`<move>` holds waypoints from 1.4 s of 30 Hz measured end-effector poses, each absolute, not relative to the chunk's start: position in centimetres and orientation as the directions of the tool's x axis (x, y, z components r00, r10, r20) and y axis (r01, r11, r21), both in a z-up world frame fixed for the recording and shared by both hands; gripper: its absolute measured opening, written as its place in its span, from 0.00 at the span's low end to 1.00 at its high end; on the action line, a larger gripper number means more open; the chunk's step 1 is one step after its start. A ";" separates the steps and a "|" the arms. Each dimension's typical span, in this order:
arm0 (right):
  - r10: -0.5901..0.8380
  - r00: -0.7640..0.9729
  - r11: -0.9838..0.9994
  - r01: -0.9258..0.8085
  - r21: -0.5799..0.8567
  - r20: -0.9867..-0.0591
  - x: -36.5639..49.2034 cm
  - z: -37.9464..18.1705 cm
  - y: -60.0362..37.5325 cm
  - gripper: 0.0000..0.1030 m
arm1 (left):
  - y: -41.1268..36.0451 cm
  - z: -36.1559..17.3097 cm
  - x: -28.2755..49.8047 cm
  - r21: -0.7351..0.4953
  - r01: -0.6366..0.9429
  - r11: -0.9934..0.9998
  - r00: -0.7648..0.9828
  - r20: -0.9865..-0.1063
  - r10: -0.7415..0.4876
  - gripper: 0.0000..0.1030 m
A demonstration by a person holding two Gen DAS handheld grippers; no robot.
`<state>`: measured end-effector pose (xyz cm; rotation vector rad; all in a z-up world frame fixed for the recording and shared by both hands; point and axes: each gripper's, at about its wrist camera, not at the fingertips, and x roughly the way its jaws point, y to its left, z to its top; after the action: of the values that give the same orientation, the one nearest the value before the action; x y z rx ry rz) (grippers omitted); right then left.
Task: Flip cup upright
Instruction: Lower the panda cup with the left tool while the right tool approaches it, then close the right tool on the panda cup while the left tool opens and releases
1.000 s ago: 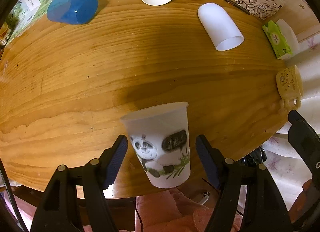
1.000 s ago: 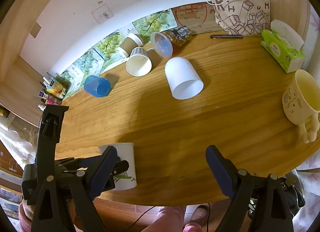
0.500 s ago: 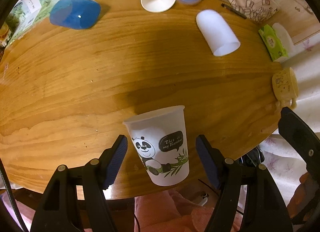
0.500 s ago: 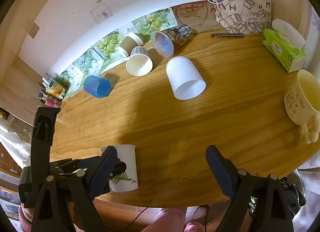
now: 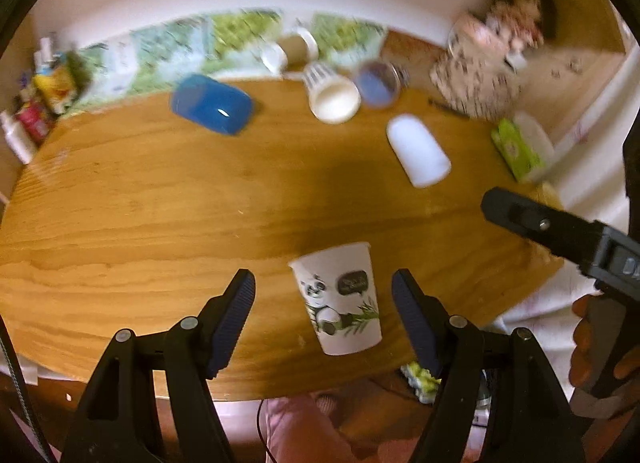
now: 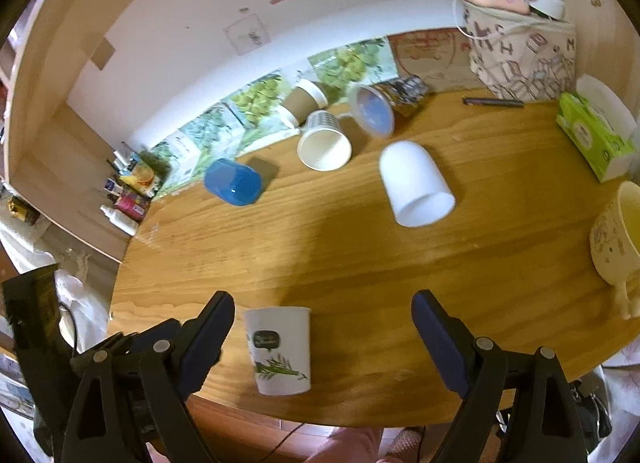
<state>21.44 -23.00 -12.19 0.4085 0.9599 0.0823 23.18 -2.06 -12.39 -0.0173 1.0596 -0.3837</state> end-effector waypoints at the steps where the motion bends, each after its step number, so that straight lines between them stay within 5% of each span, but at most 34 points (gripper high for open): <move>1: 0.252 0.587 0.920 0.101 0.378 -0.769 21.4 -12.1 -22.7 0.88 | -1.7 -12.2 23.0 -0.194 0.287 0.938 0.455 -0.834 -0.311 0.72; 18: 0.273 0.705 0.930 -0.019 0.367 -0.654 20.0 -15.4 -18.1 0.88 | 4.7 -10.8 19.0 -0.207 0.137 0.969 0.725 -0.646 -0.240 0.72; 42: 0.336 0.507 0.906 0.057 0.420 -0.794 23.3 -22.9 -15.6 0.88 | 7.0 -12.3 20.8 -0.245 0.105 0.964 0.672 -0.697 -0.250 0.72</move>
<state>23.33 -15.65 -22.93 0.4237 1.0335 0.1744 20.83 7.00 -12.27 -0.1907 0.8102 -0.2010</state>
